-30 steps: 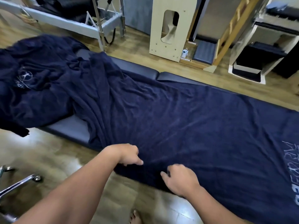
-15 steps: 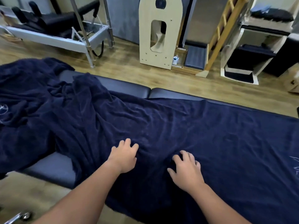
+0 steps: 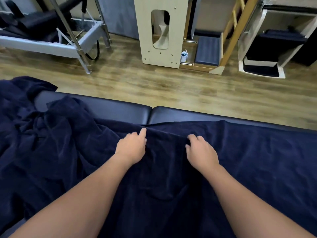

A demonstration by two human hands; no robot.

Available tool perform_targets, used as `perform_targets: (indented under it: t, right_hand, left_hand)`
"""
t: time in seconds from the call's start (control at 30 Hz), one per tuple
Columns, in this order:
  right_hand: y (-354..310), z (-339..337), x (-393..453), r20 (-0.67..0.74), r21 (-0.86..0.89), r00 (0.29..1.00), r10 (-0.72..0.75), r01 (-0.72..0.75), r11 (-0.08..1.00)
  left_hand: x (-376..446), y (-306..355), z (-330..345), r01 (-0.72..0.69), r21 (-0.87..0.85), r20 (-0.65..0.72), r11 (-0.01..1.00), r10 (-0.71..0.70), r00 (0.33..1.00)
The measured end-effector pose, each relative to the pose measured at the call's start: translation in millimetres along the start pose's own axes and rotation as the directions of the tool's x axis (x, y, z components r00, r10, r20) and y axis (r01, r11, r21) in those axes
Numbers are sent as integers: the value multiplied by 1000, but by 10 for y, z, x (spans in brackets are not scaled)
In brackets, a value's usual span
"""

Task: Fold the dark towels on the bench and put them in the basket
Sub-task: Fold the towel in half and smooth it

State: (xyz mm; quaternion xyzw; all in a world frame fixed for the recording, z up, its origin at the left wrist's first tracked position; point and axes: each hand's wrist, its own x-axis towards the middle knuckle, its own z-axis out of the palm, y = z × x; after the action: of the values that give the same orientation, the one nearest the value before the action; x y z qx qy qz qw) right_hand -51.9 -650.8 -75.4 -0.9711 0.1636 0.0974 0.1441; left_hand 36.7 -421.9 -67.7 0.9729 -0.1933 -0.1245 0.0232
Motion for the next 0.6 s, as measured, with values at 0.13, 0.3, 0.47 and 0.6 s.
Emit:
perform_targets:
  t: [0.13,0.3,0.47,0.6]
  right_hand:
    - [-69,-176,410,98,44,993,70,-75,996]
    - [-112,-272,763,177,-12,969,174,-175,984]
    - [-194,-345,976,176,-68,964,199,-190,979]
    - [-295,-439,1230,-86,90,966,244,-236,968]
  left_hand:
    - [480,-87,-42,-6,-33,-170,999,0,985]
    - [761,-72,-125,49,-59,126,997,-41,991]
    - [1002,-59,-301,96,-106,146,990,-80,986]
    - [1316,-36,-468,59,-421,-102,905,-111,989]
